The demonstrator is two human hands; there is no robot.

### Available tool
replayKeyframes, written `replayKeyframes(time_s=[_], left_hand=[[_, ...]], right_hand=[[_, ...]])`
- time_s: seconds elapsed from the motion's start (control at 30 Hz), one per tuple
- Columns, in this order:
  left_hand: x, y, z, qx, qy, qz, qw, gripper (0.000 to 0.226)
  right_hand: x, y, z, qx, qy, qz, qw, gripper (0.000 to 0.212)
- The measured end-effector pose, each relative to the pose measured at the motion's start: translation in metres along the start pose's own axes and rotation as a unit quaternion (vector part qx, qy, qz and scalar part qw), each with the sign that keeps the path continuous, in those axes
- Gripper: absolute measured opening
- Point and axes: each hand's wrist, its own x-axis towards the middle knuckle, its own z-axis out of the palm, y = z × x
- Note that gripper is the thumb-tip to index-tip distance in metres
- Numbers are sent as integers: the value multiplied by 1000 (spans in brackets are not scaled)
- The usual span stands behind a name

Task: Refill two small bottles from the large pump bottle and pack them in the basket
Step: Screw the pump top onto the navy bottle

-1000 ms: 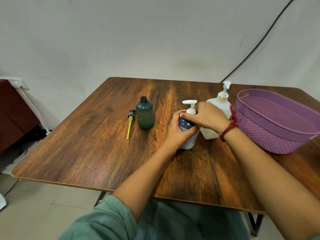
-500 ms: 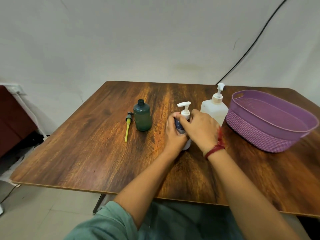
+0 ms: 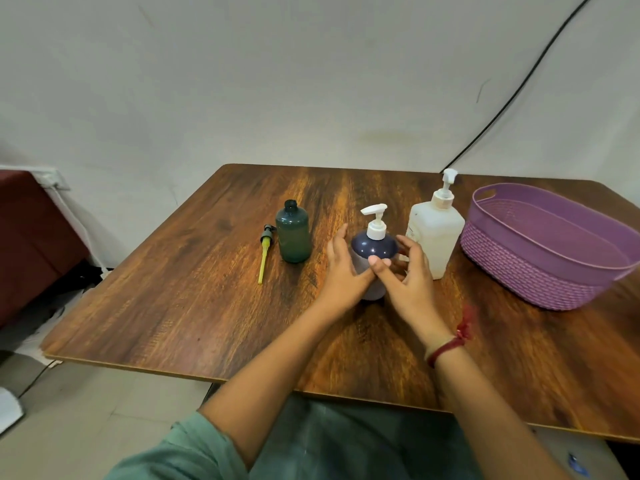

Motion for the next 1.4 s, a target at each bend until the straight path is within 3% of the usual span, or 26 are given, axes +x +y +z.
replayKeyframes(time_s=[0.1, 0.23, 0.37, 0.53, 0.63, 0.7, 0.87, 1.1, 1.27, 1.33, 1.4], left_hand=[[-7, -7, -21, 23, 47, 36, 998, 77], [-9, -22, -45, 35, 186, 85, 978, 48], [7, -36, -59, 4, 263, 12, 965, 70], [43, -48, -71, 12, 239, -81, 968, 107], [58, -50, -74, 9, 225, -117, 967, 117], [63, -53, -74, 2, 220, -115, 969, 111], [66, -55, -79, 14, 219, -98, 971, 73], [42, -49, -73, 26, 187, -68, 980, 67], [25, -49, -62, 9, 146, -73, 987, 72], [19, -47, -55, 9, 132, -70, 989, 75], [15, -48, -51, 5, 114, -61, 992, 77]], right_hand=[[-3, 8, 3, 22, -26, 15, 999, 77], [-3, 18, 6, -43, -27, 17, 999, 86], [4, 17, 14, -103, -4, 44, 994, 78], [16, 19, 25, -120, 9, 69, 990, 82], [25, 17, 28, -136, 15, 82, 987, 84], [30, 16, 30, -154, 19, 88, 984, 83], [38, 14, 36, -175, 33, 88, 980, 81], [42, 9, 44, -159, 51, 94, 981, 80], [9, 5, 52, -79, 129, 65, 986, 66], [-4, 5, 56, -53, 84, 24, 995, 64], [-7, 8, 60, -51, -2, -2, 999, 75]])
